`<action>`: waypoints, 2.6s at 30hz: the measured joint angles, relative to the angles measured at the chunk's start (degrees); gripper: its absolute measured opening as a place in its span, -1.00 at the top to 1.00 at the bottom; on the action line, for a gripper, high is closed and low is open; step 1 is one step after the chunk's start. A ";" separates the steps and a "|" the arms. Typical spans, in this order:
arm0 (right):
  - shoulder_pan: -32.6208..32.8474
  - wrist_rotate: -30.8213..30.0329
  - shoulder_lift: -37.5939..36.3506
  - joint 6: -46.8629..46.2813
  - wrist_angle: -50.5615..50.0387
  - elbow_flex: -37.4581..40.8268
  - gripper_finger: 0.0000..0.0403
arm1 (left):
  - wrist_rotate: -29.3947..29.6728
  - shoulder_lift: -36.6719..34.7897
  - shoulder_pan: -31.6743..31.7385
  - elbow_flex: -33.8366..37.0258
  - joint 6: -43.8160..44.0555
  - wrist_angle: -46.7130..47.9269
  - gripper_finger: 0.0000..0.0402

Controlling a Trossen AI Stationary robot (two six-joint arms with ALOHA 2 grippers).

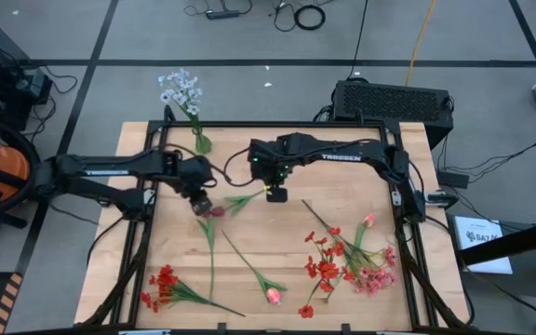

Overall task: Sort flowers into vase by color
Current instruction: Put the top red tulip into the transparent vase

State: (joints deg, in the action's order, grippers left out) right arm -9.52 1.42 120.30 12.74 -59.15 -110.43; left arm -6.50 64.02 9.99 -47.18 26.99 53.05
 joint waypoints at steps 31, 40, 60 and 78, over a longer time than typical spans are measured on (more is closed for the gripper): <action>0.02 9.02 16.52 12.15 23.09 -0.04 0.14 | 10.74 -18.40 -6.38 2.62 -8.49 6.18 0.60; 0.04 9.72 18.68 9.48 20.65 -0.37 0.56 | 14.13 -18.38 -6.34 2.62 -14.41 6.00 0.60; -0.61 -10.64 -1.77 -15.82 15.71 -1.38 0.99 | 13.00 -18.29 -6.38 2.60 -13.60 3.22 0.60; 12.67 -32.81 -48.49 -34.13 13.97 23.34 1.00 | 12.67 -18.29 -6.38 2.58 -9.31 -4.51 0.60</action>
State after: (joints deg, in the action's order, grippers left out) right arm 3.15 -31.39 71.81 -21.39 -45.18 -87.10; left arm 6.17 45.74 3.62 -44.60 17.67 48.54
